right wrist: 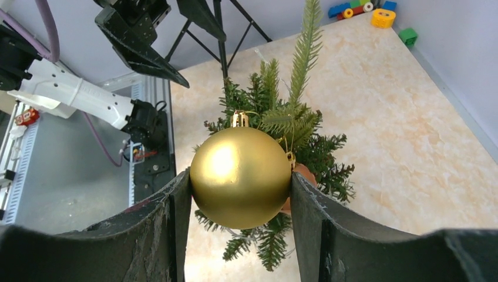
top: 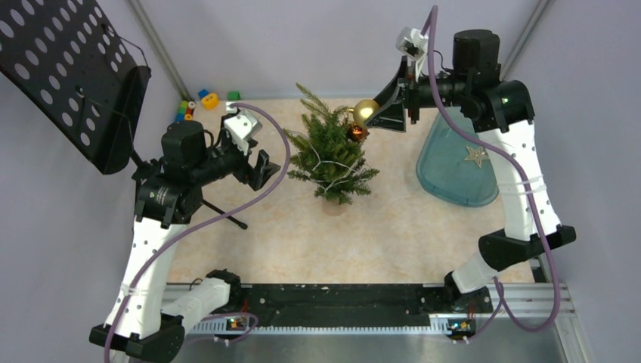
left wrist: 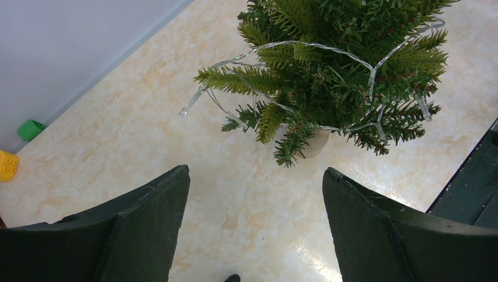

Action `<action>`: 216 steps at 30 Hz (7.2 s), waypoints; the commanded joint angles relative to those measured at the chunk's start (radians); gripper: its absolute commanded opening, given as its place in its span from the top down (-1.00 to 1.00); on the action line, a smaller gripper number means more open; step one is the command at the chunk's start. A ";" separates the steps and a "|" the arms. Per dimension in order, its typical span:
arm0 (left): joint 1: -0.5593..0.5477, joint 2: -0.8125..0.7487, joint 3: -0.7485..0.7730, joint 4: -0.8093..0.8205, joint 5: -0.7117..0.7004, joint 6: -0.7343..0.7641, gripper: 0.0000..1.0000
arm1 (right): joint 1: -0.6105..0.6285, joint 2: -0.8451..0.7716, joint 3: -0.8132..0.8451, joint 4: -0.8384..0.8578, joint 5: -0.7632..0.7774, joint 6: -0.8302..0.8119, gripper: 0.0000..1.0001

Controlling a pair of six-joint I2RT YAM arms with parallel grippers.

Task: Decorate the small christmas tree

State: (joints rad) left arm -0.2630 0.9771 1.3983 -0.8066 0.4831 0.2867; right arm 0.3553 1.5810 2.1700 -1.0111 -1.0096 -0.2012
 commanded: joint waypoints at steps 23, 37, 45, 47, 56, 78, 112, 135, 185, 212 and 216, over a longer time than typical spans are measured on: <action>0.004 -0.019 -0.004 0.040 0.020 0.015 -0.76 | 0.009 0.037 0.093 0.060 -0.093 0.029 1.00; 0.004 -0.019 -0.006 0.041 0.023 0.017 -0.76 | 0.009 0.109 0.217 0.094 -0.058 0.108 1.00; 0.004 -0.022 -0.007 0.040 0.024 0.019 -0.76 | 0.009 0.066 0.117 0.061 -0.004 0.063 1.00; 0.004 -0.022 -0.006 0.041 0.027 0.019 -0.76 | 0.009 0.050 0.088 0.059 0.005 0.055 1.00; 0.004 -0.020 -0.005 0.043 0.031 0.015 -0.76 | 0.009 -0.029 0.005 0.037 0.035 0.003 1.00; 0.004 -0.022 -0.011 0.043 0.036 0.018 -0.76 | 0.190 -0.083 0.059 0.143 0.147 0.153 1.00; 0.004 -0.037 -0.027 0.047 0.052 0.019 -0.76 | 0.295 -0.124 -0.060 0.134 0.371 0.160 1.00; 0.004 -0.038 -0.028 0.046 0.052 0.022 -0.76 | 0.295 -0.188 -0.152 -0.023 0.445 0.102 1.00; 0.004 -0.036 -0.018 0.040 0.081 0.025 -0.76 | 0.295 -0.172 -0.127 -0.131 0.474 0.180 1.00; 0.004 -0.041 -0.018 0.037 0.084 0.027 -0.76 | 0.294 -0.135 -0.077 -0.203 0.488 0.228 1.00; 0.004 -0.043 -0.021 0.037 0.086 0.028 -0.76 | 0.294 -0.140 -0.065 -0.206 0.522 0.230 1.00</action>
State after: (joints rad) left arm -0.2630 0.9463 1.3705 -0.8070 0.5446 0.3092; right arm 0.6395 1.4670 2.0827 -1.2011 -0.5262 0.0120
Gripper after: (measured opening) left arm 0.880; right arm 0.550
